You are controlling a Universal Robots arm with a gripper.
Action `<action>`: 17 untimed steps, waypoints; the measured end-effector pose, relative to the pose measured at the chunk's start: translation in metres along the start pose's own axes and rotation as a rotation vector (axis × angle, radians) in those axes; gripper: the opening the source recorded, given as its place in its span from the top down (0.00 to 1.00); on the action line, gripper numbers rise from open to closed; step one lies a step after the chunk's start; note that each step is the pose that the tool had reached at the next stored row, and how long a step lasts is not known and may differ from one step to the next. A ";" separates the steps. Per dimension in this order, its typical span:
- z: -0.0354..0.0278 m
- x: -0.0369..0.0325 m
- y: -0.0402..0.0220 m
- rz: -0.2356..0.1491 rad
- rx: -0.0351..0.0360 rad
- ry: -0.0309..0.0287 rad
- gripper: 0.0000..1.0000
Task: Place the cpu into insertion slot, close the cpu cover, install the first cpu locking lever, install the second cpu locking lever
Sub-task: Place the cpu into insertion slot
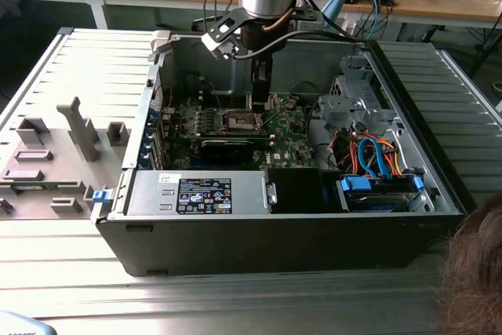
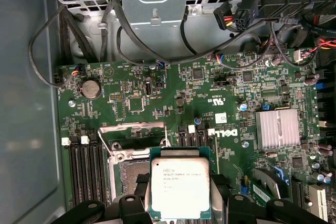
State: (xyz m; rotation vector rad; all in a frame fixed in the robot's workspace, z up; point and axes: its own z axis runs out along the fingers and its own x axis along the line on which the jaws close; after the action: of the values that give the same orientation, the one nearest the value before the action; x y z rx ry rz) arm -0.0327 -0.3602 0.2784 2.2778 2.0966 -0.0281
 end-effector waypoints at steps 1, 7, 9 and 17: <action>0.0002 0.0000 0.0000 0.000 0.0000 0.0000 0.45; 0.0043 0.0002 -0.0001 0.000 0.0000 0.0000 0.45; 0.0045 0.0002 -0.0001 0.000 0.0000 0.0000 0.45; 0.0051 0.0008 -0.0031 0.000 0.0000 0.0001 0.45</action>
State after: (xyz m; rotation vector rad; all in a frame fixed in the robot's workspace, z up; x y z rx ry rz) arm -0.0356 -0.3594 0.2733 2.2779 2.0966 -0.0280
